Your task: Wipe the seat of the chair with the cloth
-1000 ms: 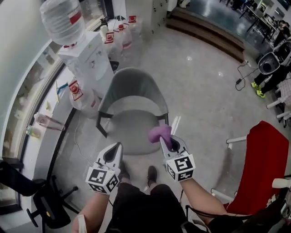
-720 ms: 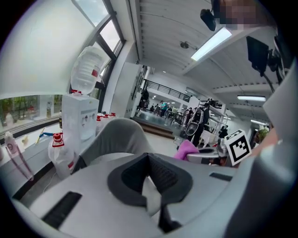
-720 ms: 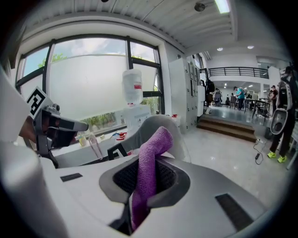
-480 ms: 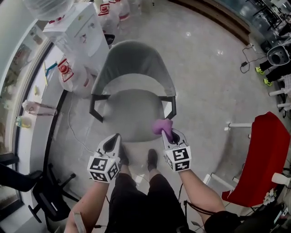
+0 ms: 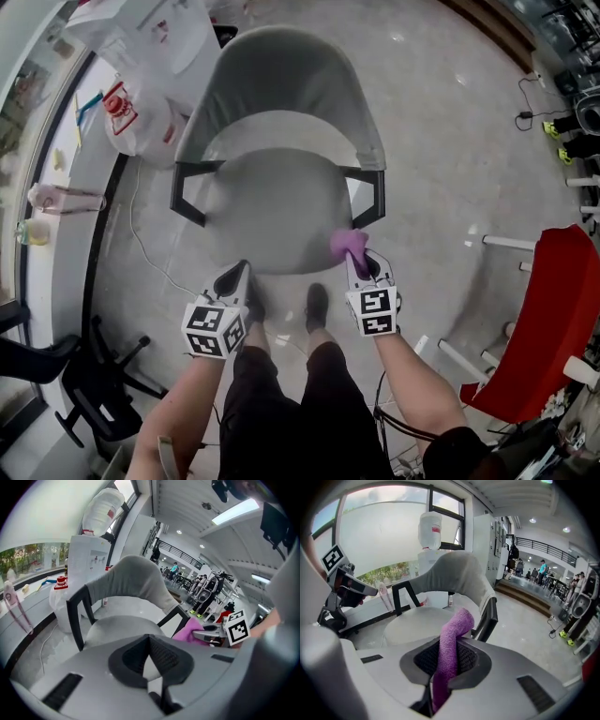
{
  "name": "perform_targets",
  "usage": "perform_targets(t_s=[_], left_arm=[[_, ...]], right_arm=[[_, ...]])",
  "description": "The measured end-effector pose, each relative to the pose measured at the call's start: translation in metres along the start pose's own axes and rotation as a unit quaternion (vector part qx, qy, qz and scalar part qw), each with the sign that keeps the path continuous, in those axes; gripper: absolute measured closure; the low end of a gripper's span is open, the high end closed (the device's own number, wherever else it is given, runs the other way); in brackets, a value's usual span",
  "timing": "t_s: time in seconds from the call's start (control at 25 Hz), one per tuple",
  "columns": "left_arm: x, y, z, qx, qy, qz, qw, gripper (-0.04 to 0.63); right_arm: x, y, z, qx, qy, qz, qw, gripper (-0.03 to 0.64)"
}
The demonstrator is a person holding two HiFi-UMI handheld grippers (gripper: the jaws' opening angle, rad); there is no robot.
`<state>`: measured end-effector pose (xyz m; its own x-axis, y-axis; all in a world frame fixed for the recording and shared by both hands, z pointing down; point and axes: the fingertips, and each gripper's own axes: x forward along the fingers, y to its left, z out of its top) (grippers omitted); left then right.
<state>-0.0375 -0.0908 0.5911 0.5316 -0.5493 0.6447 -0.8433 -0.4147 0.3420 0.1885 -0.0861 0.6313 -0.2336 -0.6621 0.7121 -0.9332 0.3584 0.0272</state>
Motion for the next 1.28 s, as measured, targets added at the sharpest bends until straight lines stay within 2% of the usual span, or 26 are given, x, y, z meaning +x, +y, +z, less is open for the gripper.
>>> perform_targets(t_s=[0.2,0.48,0.64,0.72,1.04,1.28], left_arm=[[0.018,0.010,-0.025,0.009,0.021,-0.003,0.9997,0.591],[0.048,0.034,-0.059,-0.011,0.045,0.003,0.9989,0.591],[0.064,0.044,-0.074,-0.007,0.061,-0.002,0.9981,0.591],[0.069,0.048,-0.076,-0.003,0.065,-0.007,0.9979,0.591],[0.072,0.069,-0.079,-0.008,0.071,-0.011,0.9974,0.591],[0.062,0.093,-0.086,-0.023,0.076,-0.002,0.9969,0.591]], right_arm=[[0.021,-0.013,-0.024,-0.005,0.020,-0.030,0.999,0.571],[0.058,-0.017,-0.063,-0.038,0.058,-0.062,0.996,0.572],[0.083,0.004,-0.090,-0.083,0.092,-0.038,0.992,0.571],[0.092,0.015,-0.102,-0.089,0.106,-0.025,0.990,0.571],[0.111,0.050,-0.116,-0.027,0.127,-0.004,0.992,0.571],[0.121,0.066,-0.108,0.053,0.118,-0.010,0.992,0.571]])
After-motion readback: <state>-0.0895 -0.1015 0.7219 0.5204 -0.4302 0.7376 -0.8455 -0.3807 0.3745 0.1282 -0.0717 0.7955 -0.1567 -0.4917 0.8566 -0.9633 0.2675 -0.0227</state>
